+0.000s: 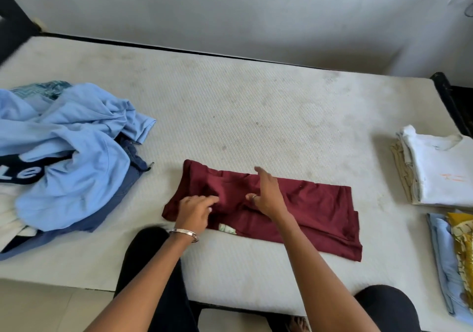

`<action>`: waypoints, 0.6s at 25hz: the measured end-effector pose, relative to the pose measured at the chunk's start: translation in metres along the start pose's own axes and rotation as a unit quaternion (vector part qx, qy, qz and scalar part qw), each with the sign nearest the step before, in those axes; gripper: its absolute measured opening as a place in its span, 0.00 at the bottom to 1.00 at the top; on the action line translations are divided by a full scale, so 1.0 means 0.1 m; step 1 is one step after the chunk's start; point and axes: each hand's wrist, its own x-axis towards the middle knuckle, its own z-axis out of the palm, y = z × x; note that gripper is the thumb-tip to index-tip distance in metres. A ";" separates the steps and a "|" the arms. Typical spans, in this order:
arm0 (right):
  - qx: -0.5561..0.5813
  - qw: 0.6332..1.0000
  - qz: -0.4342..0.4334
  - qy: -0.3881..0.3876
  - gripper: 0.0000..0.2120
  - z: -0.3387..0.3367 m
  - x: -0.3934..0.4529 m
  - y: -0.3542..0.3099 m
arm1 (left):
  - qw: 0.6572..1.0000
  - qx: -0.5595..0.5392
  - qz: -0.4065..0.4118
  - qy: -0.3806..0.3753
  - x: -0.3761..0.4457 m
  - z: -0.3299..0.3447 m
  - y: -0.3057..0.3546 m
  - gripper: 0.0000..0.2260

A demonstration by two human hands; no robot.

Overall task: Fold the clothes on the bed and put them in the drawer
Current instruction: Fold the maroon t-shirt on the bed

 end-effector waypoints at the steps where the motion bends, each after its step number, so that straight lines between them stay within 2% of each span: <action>1: -0.085 0.995 -0.034 -0.049 0.44 0.04 0.14 -0.11 | 0.995 0.037 0.096 0.001 0.02 -0.02 0.00 0.23; 2: -0.172 0.977 -0.074 -0.097 0.47 0.07 0.26 -0.21 | 0.982 0.080 0.172 -0.001 0.04 -0.06 -0.02 0.25; 3: -0.242 0.953 -0.118 -0.137 0.45 0.09 0.35 -0.28 | 0.966 0.127 0.226 -0.006 0.07 -0.09 -0.06 0.27; 5: -0.300 0.919 -0.176 -0.186 0.26 0.12 0.46 -0.36 | 0.944 0.184 0.274 -0.015 0.13 -0.16 -0.13 0.27; 6: -0.281 0.925 -0.180 -0.184 0.17 0.11 0.48 -0.36 | 0.940 0.187 0.285 -0.010 0.18 -0.18 -0.18 0.26; 7: -0.234 0.944 -0.170 -0.162 0.11 0.09 0.46 -0.32 | 0.940 0.188 0.284 -0.021 0.24 -0.18 -0.23 0.25; 8: -0.172 0.966 -0.153 -0.122 0.10 0.06 0.43 -0.27 | 0.942 0.206 0.260 -0.051 0.29 -0.19 -0.28 0.25; 9: -0.112 0.981 -0.139 -0.069 0.09 0.00 0.37 -0.22 | 0.942 0.239 0.217 -0.088 0.35 -0.22 -0.33 0.30; 11: -0.065 0.984 -0.167 0.010 0.09 -0.13 0.24 -0.15 | 0.931 0.292 0.110 -0.188 0.52 -0.34 -0.37 0.38; 13: -0.096 0.970 -0.225 0.010 0.11 -0.19 0.09 -0.17 | 0.915 0.331 0.025 -0.229 0.74 -0.47 -0.34 0.29; 15: -0.120 0.959 -0.254 -0.033 0.09 -0.17 -0.02 -0.23 | 0.913 0.352 -0.047 -0.200 1.00 -0.58 -0.30 0.16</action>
